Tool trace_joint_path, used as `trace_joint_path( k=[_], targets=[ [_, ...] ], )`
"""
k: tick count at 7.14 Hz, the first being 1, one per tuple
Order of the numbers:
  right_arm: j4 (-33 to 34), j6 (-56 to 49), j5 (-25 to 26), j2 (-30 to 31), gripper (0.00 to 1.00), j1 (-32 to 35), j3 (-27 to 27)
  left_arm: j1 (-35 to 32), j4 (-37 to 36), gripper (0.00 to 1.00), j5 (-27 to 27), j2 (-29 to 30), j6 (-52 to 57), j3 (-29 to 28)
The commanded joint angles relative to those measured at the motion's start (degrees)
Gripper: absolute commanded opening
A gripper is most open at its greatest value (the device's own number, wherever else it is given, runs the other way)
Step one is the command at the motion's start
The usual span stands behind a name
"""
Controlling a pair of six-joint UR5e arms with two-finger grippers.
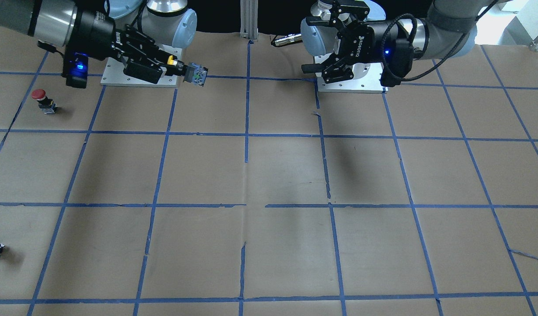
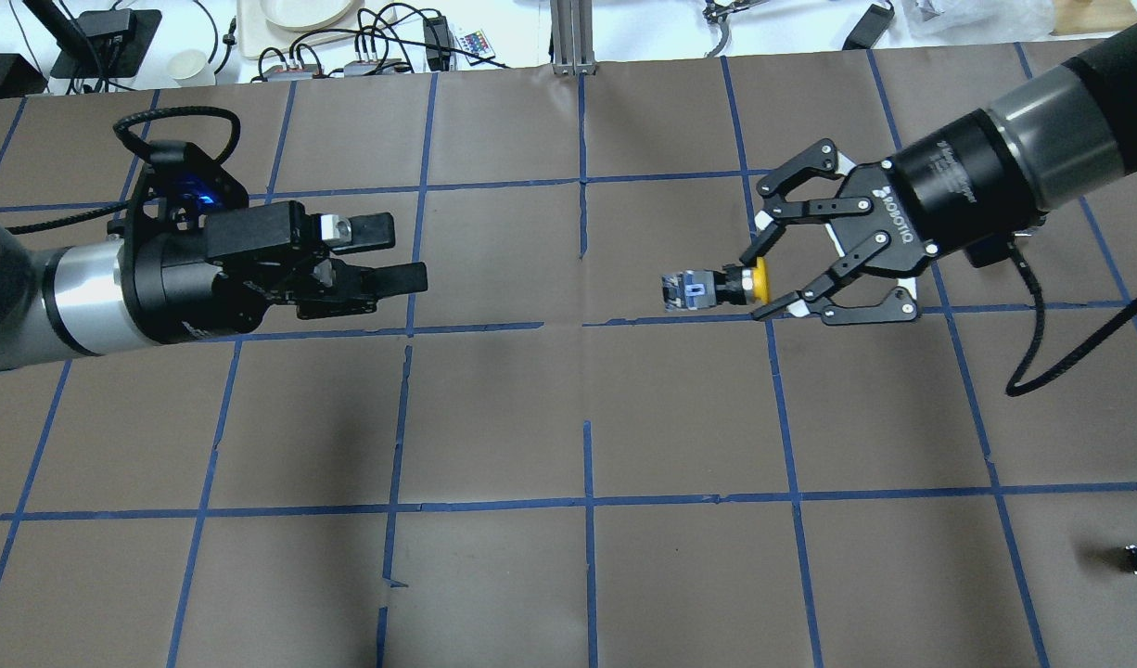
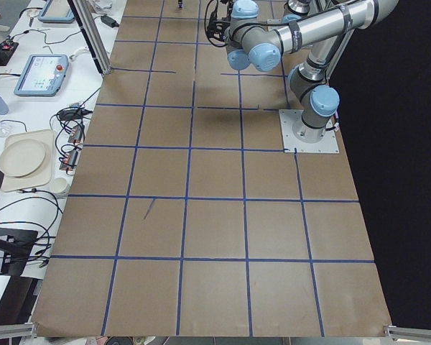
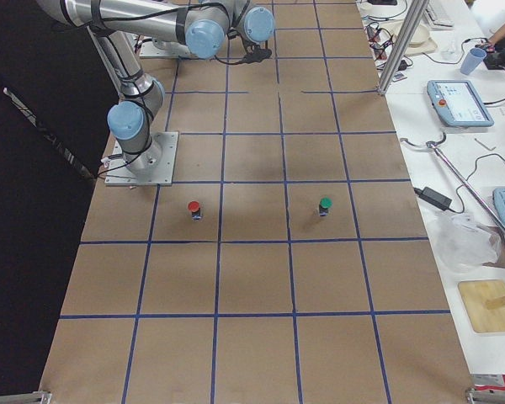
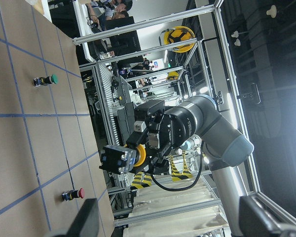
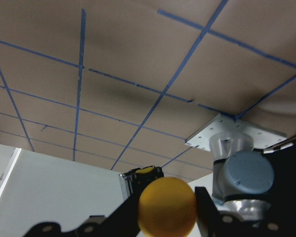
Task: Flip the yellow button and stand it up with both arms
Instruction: 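Open and withdraw the left gripper while the right gripper carries the button away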
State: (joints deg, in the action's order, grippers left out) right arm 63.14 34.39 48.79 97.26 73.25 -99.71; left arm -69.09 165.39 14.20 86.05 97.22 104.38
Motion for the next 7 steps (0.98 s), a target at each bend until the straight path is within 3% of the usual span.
trace_joint_path(
  k=[1, 3, 4, 6, 7],
  targets=[
    [2.77, -18.66, 17.23, -3.81, 0.04, -5.21, 1.18, 0.89, -2.52, 0.99, 2.4, 6.47, -2.98, -4.68],
    [13.18, -44.27, 34.63, -4.18, 0.04, -6.28, 1.71, 0.89, -10.56, 0.99, 4.16, 10.35, -15.76, -10.49],
    [19.76, -55.46, 39.92, -4.62, 0.04, -6.37, 1.19, 0.19, -18.53, 0.99, 5.82, 11.32, -23.23, -11.12],
    [27.43, -69.74, 44.88, -6.46, 0.04, -7.41, 0.4, -5.84, -35.85, 0.99, 8.63, 11.16, -37.66, -11.12],
    [32.17, -79.38, 44.98, -8.3, 0.04, -10.47, -1.78, -9.36, -39.4, 0.99, 9.26, 10.37, -39.28, -10.17]
  ],
)
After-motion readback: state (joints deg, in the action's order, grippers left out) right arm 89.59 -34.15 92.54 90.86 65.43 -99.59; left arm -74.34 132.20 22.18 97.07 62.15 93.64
